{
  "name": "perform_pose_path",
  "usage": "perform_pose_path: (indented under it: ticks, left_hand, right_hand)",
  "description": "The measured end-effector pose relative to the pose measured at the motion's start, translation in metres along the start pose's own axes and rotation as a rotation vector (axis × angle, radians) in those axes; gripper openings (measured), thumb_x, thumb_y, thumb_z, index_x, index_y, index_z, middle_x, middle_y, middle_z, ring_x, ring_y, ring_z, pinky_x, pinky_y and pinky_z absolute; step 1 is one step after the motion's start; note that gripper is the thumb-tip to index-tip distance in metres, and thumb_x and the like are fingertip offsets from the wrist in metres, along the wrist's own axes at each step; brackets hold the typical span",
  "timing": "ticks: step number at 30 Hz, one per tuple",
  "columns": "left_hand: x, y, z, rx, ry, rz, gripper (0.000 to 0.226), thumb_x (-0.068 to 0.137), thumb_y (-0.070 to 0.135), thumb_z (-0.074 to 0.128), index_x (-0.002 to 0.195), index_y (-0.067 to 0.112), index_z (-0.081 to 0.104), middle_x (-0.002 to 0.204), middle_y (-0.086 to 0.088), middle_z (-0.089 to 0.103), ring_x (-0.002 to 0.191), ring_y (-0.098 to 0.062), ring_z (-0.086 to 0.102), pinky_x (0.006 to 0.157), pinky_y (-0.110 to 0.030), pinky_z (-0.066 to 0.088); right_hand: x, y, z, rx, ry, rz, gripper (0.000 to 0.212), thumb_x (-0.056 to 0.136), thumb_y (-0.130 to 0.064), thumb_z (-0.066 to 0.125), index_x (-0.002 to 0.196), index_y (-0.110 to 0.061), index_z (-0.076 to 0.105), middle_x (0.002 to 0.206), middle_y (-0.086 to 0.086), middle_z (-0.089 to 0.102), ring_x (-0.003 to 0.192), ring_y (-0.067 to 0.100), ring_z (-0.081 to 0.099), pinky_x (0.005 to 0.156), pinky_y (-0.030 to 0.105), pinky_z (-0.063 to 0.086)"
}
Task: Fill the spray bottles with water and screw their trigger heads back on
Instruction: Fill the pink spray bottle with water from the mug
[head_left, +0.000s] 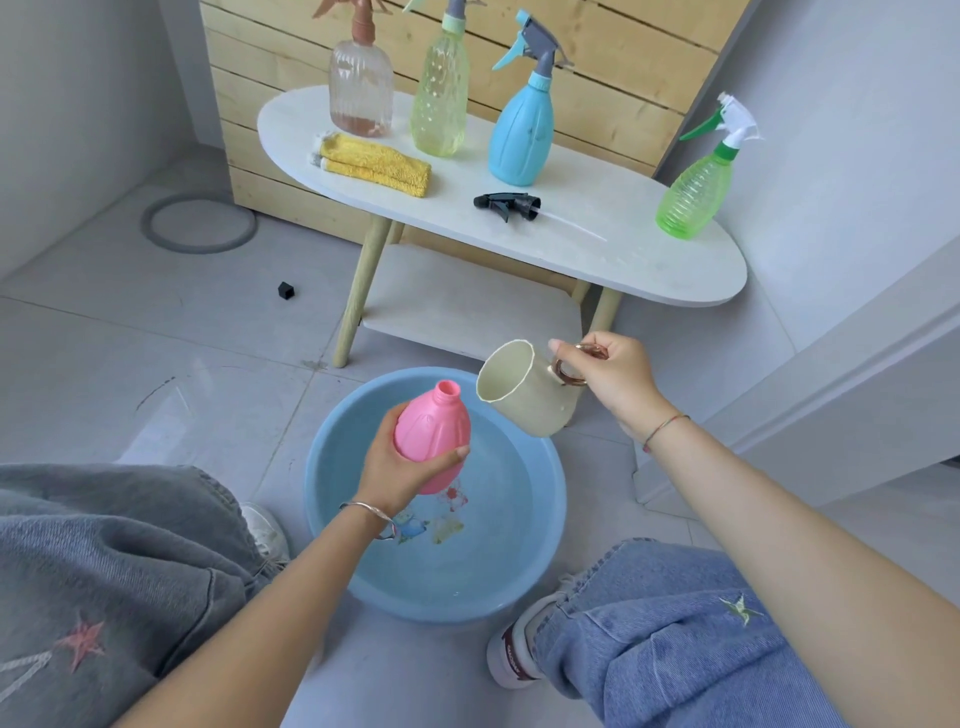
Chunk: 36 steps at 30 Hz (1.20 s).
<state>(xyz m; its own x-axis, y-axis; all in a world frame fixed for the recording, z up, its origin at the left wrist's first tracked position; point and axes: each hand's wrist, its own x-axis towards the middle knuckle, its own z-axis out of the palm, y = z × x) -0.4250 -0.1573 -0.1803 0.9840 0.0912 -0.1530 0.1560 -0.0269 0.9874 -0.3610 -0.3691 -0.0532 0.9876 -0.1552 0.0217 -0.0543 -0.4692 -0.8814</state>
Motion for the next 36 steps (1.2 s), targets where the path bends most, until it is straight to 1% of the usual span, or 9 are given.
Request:
perform_pose_path:
  ticks: [3,8,12,18,20,25,30,33,36]
  left_hand:
    - [0.006,-0.001,-0.006,-0.008,0.042,-0.010,0.075,0.062,0.033,0.090,0.124,0.032,0.047,0.111,0.017,0.056,0.099,0.001,0.055,0.070,-0.011,0.044]
    - [0.012,-0.003,-0.013,-0.006,0.095,-0.020,0.073,0.062,0.032,0.090,0.120,0.034,0.045,0.108,0.021,0.054,0.097,0.003,0.054,0.068,-0.009,0.043]
    - [0.015,-0.009,-0.017,0.029,0.118,-0.041,0.068,0.067,0.027,0.087,0.120,0.034,0.045,0.106,0.019,0.053,0.094,-0.001,0.055,0.056,-0.006,0.045]
    - [0.019,-0.018,-0.021,0.046,0.150,-0.047,0.068,0.066,0.025,0.087,0.119,0.033,0.046,0.111,0.012,0.055,0.101,-0.012,0.055,0.072,-0.013,0.044]
    - [0.022,-0.022,-0.022,0.047,0.157,-0.054,0.069,0.065,0.027,0.087,0.121,0.034,0.046,0.115,0.008,0.056,0.103,-0.015,0.055,0.076,-0.018,0.045]
    - [0.026,-0.027,-0.023,0.055,0.164,-0.060,0.073,0.064,0.029,0.087,0.124,0.034,0.046,0.121,0.004,0.057,0.107,-0.017,0.055,0.079,-0.022,0.046]
    - [0.027,-0.029,-0.025,0.047,0.167,-0.065,0.073,0.064,0.029,0.087,0.124,0.033,0.046,0.120,0.005,0.057,0.106,-0.015,0.056,0.074,-0.016,0.045]
    - [0.027,-0.028,-0.025,0.042,0.170,-0.062,0.072,0.064,0.029,0.087,0.122,0.035,0.046,0.117,0.007,0.057,0.104,-0.013,0.056,0.071,-0.013,0.044]
    - [0.026,-0.029,-0.026,0.037,0.170,-0.064,0.073,0.064,0.029,0.087,0.124,0.033,0.046,0.118,0.006,0.057,0.105,-0.014,0.056,0.071,-0.014,0.045]
  right_hand:
    - [0.003,0.025,0.012,-0.069,-0.087,0.092,0.045,0.082,-0.025,0.072,0.053,-0.017,0.039,0.048,-0.010,0.049,0.054,0.008,0.043,0.050,0.016,0.032]
    - [0.003,0.075,0.044,-0.430,-0.319,0.190,0.038,0.083,-0.031,0.067,0.054,-0.016,0.049,0.061,0.003,0.051,0.058,0.015,0.044,0.058,0.027,0.033]
    - [-0.011,0.114,0.073,-0.594,-0.386,0.241,0.043,0.082,-0.032,0.063,0.051,-0.019,0.036,0.061,0.004,0.042,0.065,0.022,0.042,0.062,0.029,0.032]
    - [-0.035,0.155,0.094,-0.736,-0.427,0.236,0.035,0.089,-0.036,0.054,0.062,-0.018,0.041,0.063,-0.001,0.044,0.072,0.025,0.045,0.071,0.030,0.029]
    - [-0.039,0.163,0.098,-0.751,-0.424,0.232,0.033,0.091,-0.038,0.053,0.067,-0.018,0.045,0.063,-0.002,0.045,0.073,0.025,0.045,0.077,0.031,0.030]
    - [-0.045,0.171,0.108,-0.802,-0.412,0.202,0.042,0.094,-0.036,0.050,0.058,-0.022,0.032,0.059,-0.006,0.040,0.075,0.028,0.044,0.085,0.032,0.033]
    - [-0.054,0.178,0.119,-0.799,-0.443,0.181,0.042,0.094,-0.036,0.051,0.058,-0.025,0.031,0.070,-0.002,0.048,0.089,0.028,0.055,0.081,0.032,0.031]
    - [-0.056,0.182,0.122,-0.717,-0.432,0.231,0.043,0.093,-0.035,0.054,0.057,-0.025,0.031,0.063,-0.005,0.042,0.080,0.027,0.046,0.081,0.031,0.032]
    - [-0.058,0.187,0.120,-0.554,-0.378,0.309,0.043,0.092,-0.032,0.056,0.057,-0.021,0.032,0.061,-0.004,0.040,0.072,0.023,0.040,0.069,0.030,0.030]
